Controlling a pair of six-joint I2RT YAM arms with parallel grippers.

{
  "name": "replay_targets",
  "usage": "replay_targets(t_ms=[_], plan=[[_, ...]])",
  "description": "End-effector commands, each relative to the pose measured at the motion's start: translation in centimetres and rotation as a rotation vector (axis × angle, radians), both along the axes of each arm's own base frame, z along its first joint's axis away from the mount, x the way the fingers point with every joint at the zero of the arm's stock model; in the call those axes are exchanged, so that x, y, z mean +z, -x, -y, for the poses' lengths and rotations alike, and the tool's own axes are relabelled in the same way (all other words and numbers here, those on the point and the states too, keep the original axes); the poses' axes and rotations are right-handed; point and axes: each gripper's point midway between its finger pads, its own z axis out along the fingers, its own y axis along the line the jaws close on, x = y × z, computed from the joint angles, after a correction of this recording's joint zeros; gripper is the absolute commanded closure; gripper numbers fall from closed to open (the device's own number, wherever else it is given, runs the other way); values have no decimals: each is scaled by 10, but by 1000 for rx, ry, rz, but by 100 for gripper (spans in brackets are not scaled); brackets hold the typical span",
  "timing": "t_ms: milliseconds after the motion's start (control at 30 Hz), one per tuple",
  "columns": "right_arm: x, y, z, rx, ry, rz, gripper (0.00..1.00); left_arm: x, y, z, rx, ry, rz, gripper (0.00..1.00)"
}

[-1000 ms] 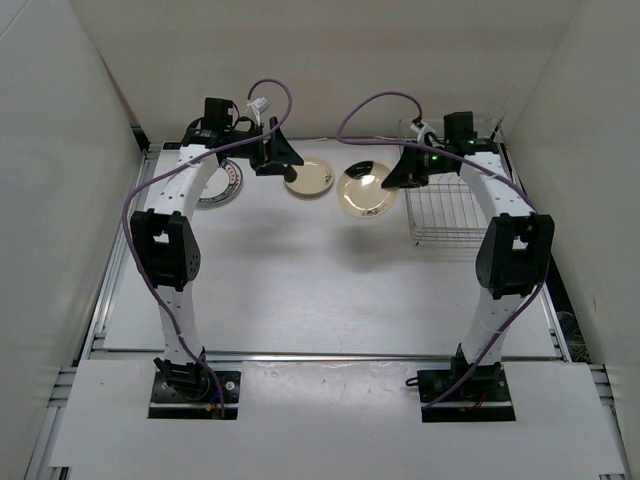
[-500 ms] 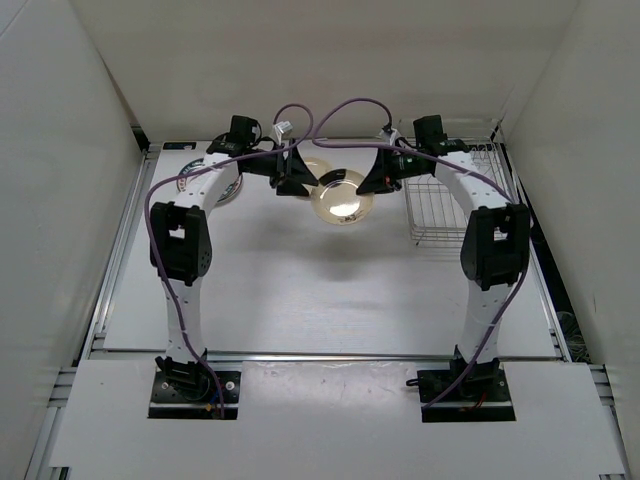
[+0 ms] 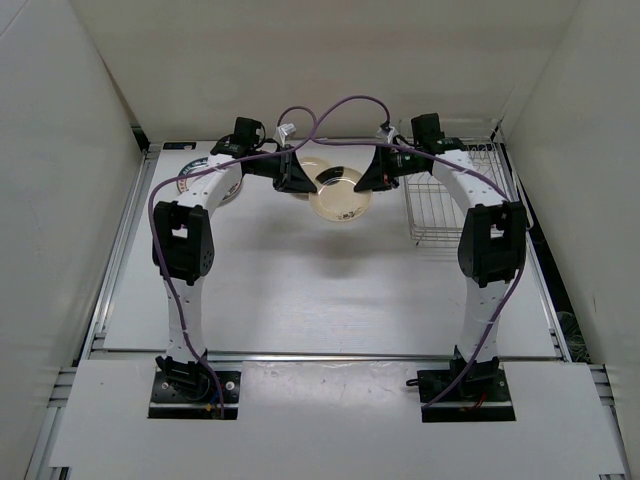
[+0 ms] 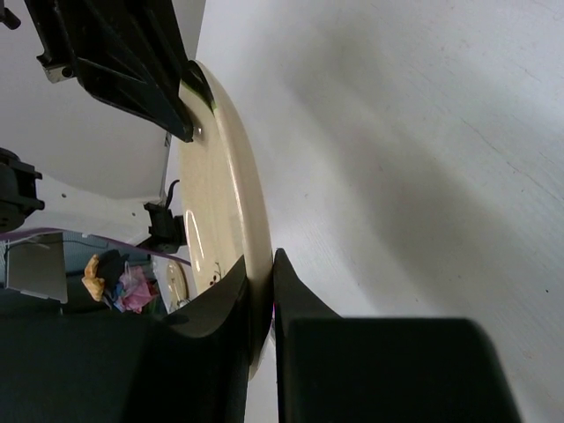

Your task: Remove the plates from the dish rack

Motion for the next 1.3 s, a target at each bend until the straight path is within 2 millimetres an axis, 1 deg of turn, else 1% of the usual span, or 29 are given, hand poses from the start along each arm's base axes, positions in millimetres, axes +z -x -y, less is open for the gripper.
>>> replay_targets(t_ms=[0,133,233,267,300,333,367,400,467,533,567,600,633,667,700,767,800,833,867,900,933,967,1000,1033,1067,1100,1133,1200,1267], plan=[[26,-7,-6,30,-61,76,99,5,3,4,-21,17,22,84],[26,-7,-6,30,-61,76,99,3,2,4,-14,9,24,90],[22,-6,-4,32,-46,77,99,3,-1,4,-2,2,28,90],[17,-5,-2,42,-25,103,93,0,-4,3,19,-17,23,90],[13,-10,2,22,25,125,54,-2,-6,2,31,-30,27,90],[12,-12,6,7,63,144,37,0,-11,2,45,-41,44,90],[5,-16,19,-17,101,146,30,-5,-15,0,74,-69,43,90],[7,-20,25,-32,116,167,24,3,-21,0,89,-71,63,90],[2,-28,47,-88,175,173,23,7,-29,-1,123,-90,80,90],[11,-32,62,-117,213,225,23,6,-37,0,152,-97,68,90],[10,-33,73,-137,231,224,23,6,-40,-4,167,-95,54,90],[14,-33,75,-137,247,255,23,4,-43,-3,184,-99,34,90],[19,-30,83,-151,249,252,23,9,-50,-8,207,-96,46,90],[17,-27,91,-161,266,249,23,2,-52,-8,218,-104,26,90],[21,-27,92,-153,269,276,23,5,-61,-14,258,-108,25,90],[27,-23,105,-175,285,288,23,-4,-72,-21,311,-132,1,90],[30,-20,105,-169,288,297,23,-3,-84,-33,377,-156,1,90],[36,-18,111,-185,296,303,23,-12,-91,-42,412,-172,-16,90],[36,-20,117,-191,302,313,23,-13,-99,-43,434,-179,-13,90],[40,-16,117,-186,304,321,23,-18,-108,-53,479,-198,-19,90],[43,-14,124,-194,321,330,23,-20,-119,-59,507,-200,-13,90],[42,-15,129,-207,331,329,23,-21,-123,-60,524,-201,-19,90],[45,-9,130,-197,336,328,23,-23,-128,-60,532,-206,-15,90],[47,-7,136,-204,354,336,23,-24,-134,-67,545,-204,-10,90],[44,-4,143,-210,371,319,23,-22,-144,-65,548,-193,15,90],[51,-3,143,-204,374,330,23,-23,-150,-70,553,-193,31,90],[51,8,152,-209,385,279,23,-24,-156,-75,563,-191,36,90],[52,17,162,-203,378,214,24,-30,-168,-79,574,-182,55,90],[48,19,169,-215,371,179,24,-41,-173,-80,581,-190,50,90]])
